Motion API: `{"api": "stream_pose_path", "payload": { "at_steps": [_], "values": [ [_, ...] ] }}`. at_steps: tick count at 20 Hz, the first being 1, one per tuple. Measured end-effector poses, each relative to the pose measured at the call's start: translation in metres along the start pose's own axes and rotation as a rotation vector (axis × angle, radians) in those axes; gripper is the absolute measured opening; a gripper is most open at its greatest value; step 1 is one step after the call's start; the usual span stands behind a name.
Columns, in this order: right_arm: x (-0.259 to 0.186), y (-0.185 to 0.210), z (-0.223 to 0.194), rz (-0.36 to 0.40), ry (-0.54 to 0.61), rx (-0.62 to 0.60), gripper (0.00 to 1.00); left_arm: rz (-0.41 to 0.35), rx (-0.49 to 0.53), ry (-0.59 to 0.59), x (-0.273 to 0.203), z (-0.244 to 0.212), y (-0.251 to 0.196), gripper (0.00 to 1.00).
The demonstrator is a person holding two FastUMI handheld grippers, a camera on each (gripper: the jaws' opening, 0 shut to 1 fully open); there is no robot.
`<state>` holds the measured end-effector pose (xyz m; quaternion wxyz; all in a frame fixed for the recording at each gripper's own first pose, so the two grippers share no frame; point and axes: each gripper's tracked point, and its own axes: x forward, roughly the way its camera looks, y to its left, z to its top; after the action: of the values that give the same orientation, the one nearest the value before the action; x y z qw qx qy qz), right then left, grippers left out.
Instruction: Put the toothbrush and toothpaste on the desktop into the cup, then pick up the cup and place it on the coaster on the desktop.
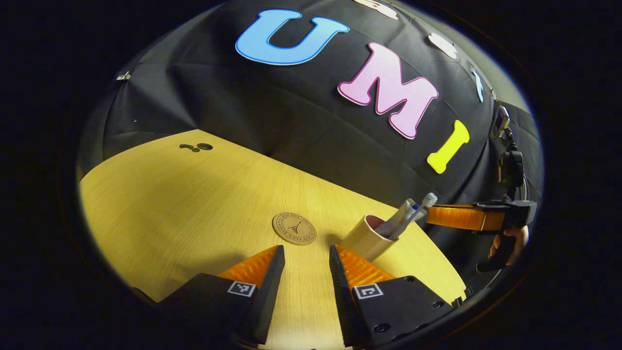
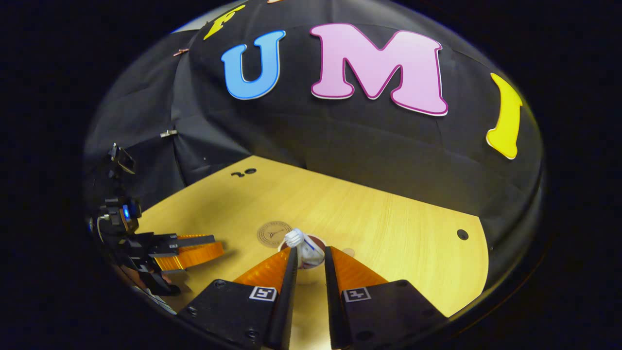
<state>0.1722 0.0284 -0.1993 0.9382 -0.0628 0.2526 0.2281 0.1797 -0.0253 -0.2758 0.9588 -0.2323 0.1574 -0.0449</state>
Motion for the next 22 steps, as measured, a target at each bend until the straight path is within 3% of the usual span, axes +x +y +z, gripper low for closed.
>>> {"api": "stream_pose_path", "payload": {
  "at_steps": [5, 10, 14, 18, 19, 22],
  "values": [
    [-0.003, -0.010, -0.004, 0.034, 0.058, -0.124, 0.36, 0.013, 0.015, 0.023, -0.011, 0.001, 0.000, 0.59],
    [0.010, -0.030, -0.019, 0.155, 0.161, -0.226, 0.44, 0.024, 0.026, 0.028, -0.019, 0.003, -0.005, 0.59],
    [0.030, -0.055, -0.039, 0.236, 0.245, -0.332, 0.44, 0.053, 0.020, 0.033, -0.018, 0.000, -0.004, 0.59],
    [0.055, -0.065, -0.063, 0.339, 0.341, -0.411, 0.44, 0.089, 0.016, 0.032, -0.019, 0.001, -0.005, 0.59],
    [0.060, -0.066, -0.064, 0.357, 0.352, -0.427, 0.51, 0.100, 0.018, 0.028, -0.020, 0.001, -0.005, 0.59],
    [0.075, -0.061, -0.061, 0.415, 0.370, -0.471, 0.52, 0.127, 0.009, 0.024, -0.020, -0.002, -0.005, 0.59]
  ]
}}
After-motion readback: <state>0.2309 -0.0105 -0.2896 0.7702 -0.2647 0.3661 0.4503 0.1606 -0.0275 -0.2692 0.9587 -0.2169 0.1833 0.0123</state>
